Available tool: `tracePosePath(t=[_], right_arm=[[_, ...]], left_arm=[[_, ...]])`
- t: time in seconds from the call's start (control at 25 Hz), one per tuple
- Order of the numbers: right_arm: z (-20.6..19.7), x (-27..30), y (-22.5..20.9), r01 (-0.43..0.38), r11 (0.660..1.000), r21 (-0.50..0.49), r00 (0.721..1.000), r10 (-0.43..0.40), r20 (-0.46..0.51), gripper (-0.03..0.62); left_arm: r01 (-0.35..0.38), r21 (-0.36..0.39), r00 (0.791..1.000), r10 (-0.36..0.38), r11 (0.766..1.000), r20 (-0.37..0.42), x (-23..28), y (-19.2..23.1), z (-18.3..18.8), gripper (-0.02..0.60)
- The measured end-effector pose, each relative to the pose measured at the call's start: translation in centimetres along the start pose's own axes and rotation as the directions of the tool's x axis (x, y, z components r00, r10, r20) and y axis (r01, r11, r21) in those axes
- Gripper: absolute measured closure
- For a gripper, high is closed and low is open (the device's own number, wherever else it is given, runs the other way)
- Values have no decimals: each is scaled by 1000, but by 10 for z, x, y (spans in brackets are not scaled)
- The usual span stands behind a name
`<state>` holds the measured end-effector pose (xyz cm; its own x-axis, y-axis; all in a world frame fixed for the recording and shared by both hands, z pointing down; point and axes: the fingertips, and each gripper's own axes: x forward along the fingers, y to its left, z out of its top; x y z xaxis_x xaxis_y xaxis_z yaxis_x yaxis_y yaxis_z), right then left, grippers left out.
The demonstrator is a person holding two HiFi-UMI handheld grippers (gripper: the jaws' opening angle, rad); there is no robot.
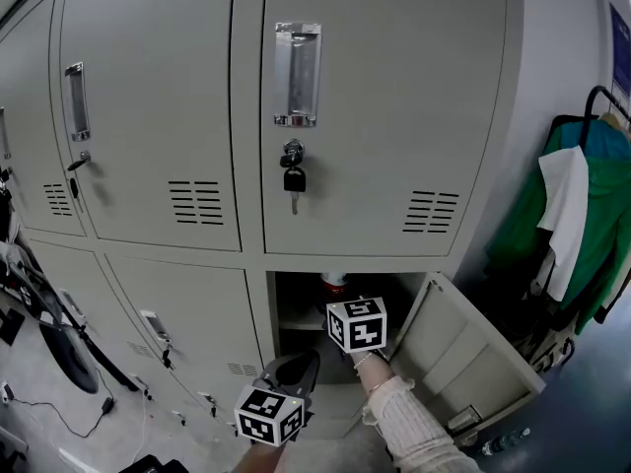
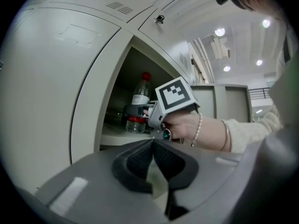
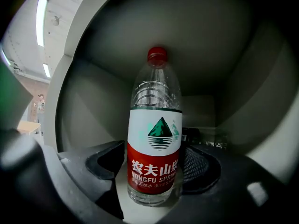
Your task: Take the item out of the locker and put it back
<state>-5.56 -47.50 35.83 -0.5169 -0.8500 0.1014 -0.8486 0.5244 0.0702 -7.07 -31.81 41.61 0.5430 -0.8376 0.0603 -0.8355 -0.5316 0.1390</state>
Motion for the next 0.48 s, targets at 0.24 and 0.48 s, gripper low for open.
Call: tracePosePath(t=[0.24, 0.48], right_arm=[[-1, 0, -3, 4, 1000, 14, 1000, -4, -10, 287], [-1, 0, -5, 5, 1000, 29, 1000, -4, -12, 287]], left_arm=[[-7, -5, 1000, 7, 1000, 1, -3, 0, -1, 575], [4, 21, 1000, -4, 1000, -10, -7, -5, -1, 575]])
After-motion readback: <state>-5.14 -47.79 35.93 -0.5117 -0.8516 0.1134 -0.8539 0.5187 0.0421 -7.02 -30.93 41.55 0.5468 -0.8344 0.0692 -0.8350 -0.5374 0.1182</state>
